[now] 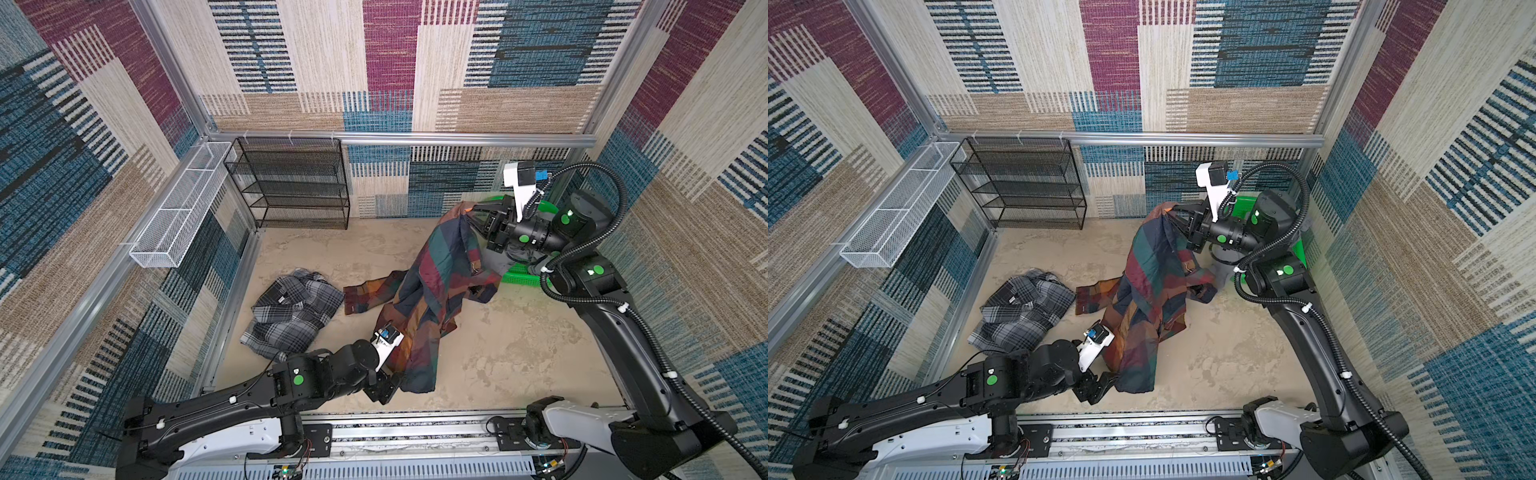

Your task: Fold and stack the long sleeve shirts

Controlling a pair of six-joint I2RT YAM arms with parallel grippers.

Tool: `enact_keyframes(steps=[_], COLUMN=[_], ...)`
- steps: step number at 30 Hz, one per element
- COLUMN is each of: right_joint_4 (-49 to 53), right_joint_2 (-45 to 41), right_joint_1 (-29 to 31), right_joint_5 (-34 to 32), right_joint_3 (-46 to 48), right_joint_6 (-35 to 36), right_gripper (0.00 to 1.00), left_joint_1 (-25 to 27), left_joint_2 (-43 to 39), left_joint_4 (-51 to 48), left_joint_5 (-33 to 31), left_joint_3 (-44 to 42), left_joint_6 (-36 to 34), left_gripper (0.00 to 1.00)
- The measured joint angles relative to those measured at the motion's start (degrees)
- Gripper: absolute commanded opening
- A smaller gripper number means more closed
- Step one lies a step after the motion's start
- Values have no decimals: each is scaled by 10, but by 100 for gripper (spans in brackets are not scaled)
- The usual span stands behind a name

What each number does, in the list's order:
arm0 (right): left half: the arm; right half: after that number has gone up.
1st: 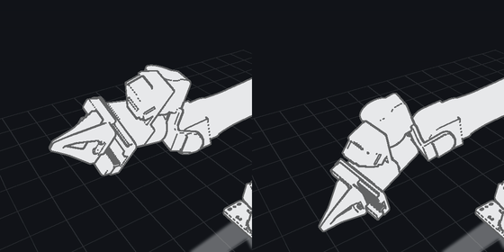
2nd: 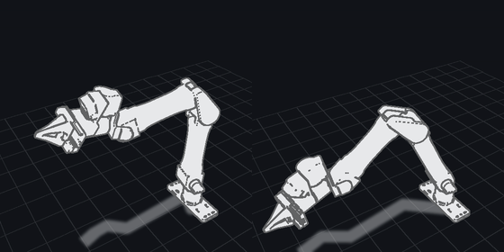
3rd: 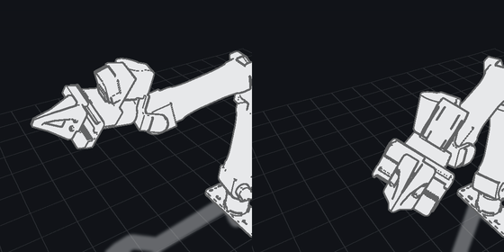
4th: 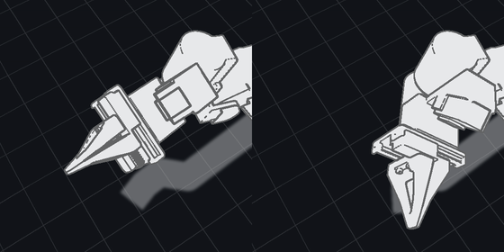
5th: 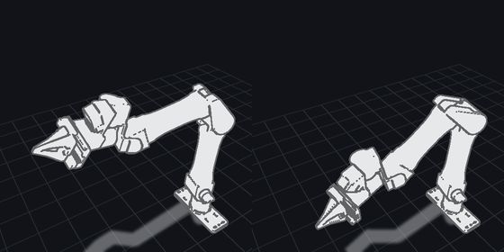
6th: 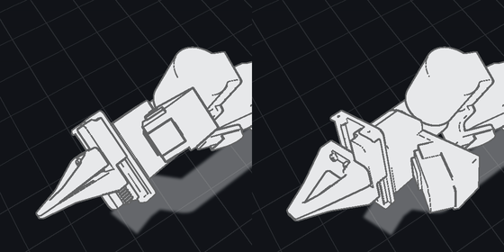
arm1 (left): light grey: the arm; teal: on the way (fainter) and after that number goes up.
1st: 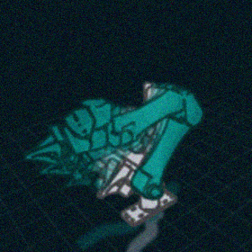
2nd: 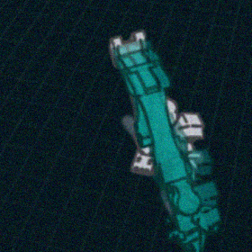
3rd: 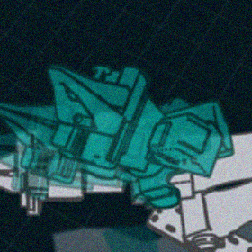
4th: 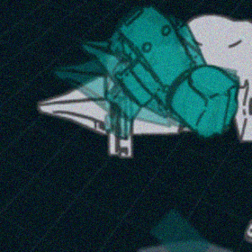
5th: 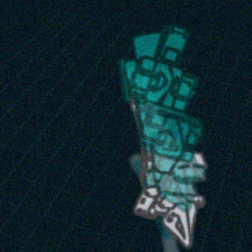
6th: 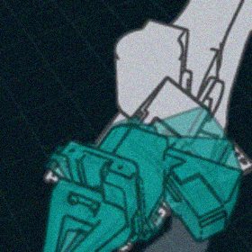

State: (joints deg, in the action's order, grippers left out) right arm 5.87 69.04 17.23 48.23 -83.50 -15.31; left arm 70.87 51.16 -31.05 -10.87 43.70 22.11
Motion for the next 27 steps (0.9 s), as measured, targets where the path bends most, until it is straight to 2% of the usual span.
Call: enact_keyframes(steps=[8, 13, 15, 19, 23, 27], right_joint_4=[0, 0, 0, 0, -2, -3], right_joint_2=[-3, -4, -4, -4, -5, -9], right_joint_1=[0, 0, 0, 0, 0, 0], right_joint_5=[2, 0, -3, -4, -5, -5], right_joint_3=[5, 8, 8, 10, 10, 11], right_joint_6=[0, 0, 3, 3, 2, 2], right_gripper=[0, 0, 0, 0, 0, 0], left_joint_1=[0, 0, 0, 0, 0, -3], left_joint_2=[13, 14, 14, 15, 20, 30], left_joint_4=[30, 56, 64, 75, 83, 93], left_joint_5=[-6, 33, 45, 61, 68, 70], left_joint_3=[-3, -3, -4, -18, -28, -29], left_joint_6=[5, 26, 38, 61, 74, 76], left_gripper=[77, 77, 74, 57, 35, 22])
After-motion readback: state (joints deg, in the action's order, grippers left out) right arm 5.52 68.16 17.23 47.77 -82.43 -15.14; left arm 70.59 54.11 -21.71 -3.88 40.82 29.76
